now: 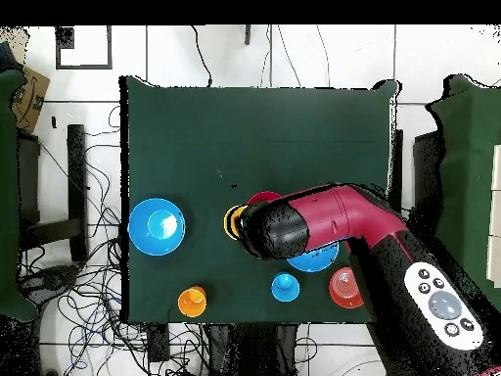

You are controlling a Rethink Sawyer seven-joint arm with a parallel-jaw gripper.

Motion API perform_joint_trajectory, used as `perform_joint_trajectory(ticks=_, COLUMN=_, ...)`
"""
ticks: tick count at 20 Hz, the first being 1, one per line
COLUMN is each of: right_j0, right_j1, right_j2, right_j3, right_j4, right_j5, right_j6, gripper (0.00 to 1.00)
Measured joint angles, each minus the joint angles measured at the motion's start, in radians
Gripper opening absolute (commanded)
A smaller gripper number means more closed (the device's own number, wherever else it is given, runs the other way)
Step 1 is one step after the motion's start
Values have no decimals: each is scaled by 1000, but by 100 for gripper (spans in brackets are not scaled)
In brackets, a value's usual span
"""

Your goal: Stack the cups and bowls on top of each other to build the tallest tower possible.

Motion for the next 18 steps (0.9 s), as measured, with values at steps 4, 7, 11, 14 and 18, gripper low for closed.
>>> perform_joint_trajectory(ticks=4, right_j0=5, right_j1=10, right_j2=-12, right_j3=-1, right_j4=-6, right_j5=-16, right_j6=0, gripper=0)
perform_joint_trajectory(ticks=7, right_j0=6, right_j1=20, right_j2=-21, right_j3=-1, right_j4=-24, right_j5=-22, right_j6=0, gripper=0)
perform_joint_trajectory(ticks=11, right_j0=6, right_j1=30, right_j2=-30, right_j3=-1, right_j4=-50, right_j5=-23, right_j6=0, gripper=0)
perform_joint_trajectory(ticks=14, right_j0=6, right_j1=40, right_j2=-32, right_j3=-1, right_j4=-60, right_j5=-23, right_j6=0, gripper=0)
perform_joint_trajectory(ticks=18, right_j0=6, right_j1=48, right_j2=-32, right_j3=-1, right_j4=-61, right_j5=-23, right_j6=0, gripper=0)
